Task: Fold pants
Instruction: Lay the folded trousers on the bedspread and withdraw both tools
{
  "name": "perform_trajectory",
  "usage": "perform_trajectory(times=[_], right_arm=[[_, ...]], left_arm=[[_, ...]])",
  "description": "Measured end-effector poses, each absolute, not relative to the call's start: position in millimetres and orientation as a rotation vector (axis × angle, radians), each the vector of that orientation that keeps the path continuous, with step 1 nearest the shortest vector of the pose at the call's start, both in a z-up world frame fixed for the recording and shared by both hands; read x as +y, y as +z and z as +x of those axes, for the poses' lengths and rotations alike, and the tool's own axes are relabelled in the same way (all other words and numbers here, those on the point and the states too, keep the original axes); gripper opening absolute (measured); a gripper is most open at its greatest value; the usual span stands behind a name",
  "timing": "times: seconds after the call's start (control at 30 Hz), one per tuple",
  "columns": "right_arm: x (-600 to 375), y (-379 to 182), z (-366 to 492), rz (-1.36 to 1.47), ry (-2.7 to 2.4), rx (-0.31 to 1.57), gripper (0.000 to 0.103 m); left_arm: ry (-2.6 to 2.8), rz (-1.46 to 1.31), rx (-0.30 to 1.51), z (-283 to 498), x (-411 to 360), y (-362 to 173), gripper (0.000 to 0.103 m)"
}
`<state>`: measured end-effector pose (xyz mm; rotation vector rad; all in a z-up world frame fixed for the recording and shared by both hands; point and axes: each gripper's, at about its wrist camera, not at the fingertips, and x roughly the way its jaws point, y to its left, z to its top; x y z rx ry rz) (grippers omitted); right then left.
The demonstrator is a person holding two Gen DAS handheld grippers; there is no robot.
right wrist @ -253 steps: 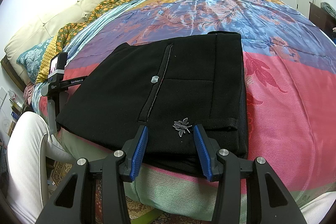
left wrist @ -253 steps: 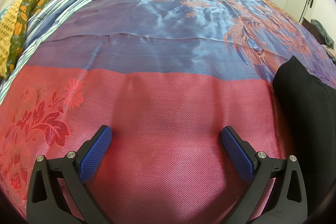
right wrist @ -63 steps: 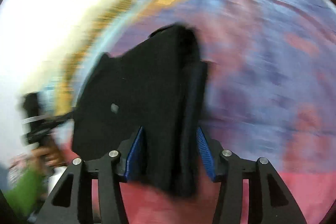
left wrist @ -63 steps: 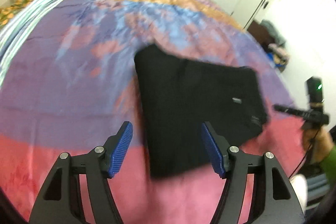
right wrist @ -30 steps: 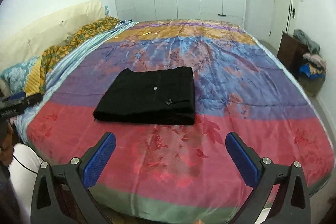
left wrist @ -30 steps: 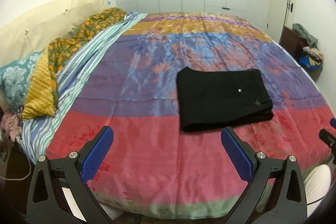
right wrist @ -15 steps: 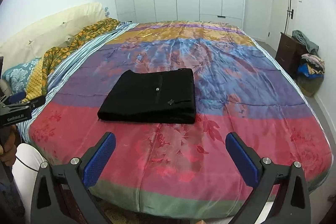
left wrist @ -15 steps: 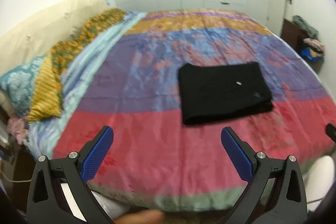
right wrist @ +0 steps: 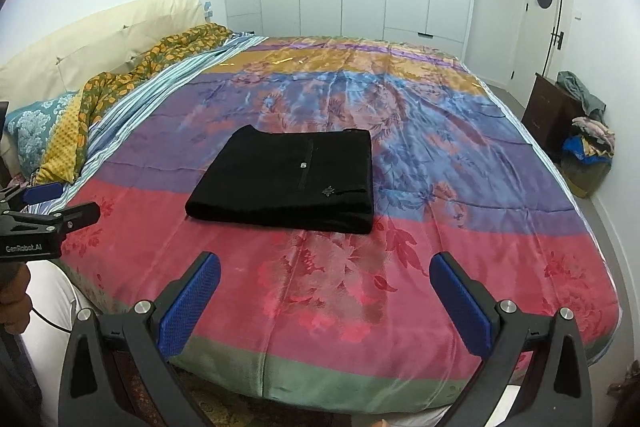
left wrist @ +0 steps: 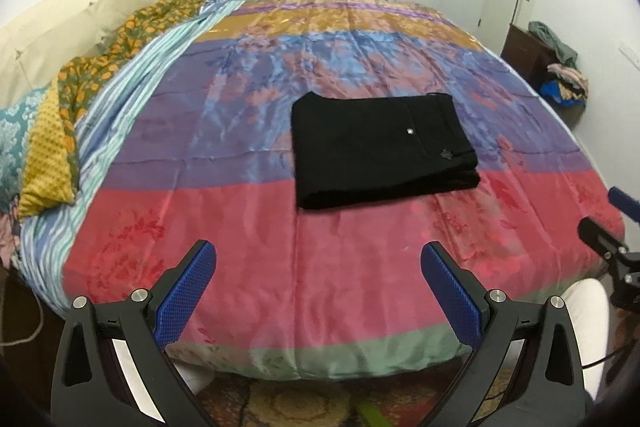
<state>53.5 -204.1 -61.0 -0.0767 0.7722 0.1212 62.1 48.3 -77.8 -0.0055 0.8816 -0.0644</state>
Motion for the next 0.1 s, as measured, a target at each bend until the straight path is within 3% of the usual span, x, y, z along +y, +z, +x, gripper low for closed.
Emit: perform_trajectory(times=[0.1], right_arm=[[-204.2,-61.8,53.6,-0.076,0.12,0.773,0.103]], left_arm=[[-0.068,0.003,0.854,56.6,45.2,-73.6,0.102]])
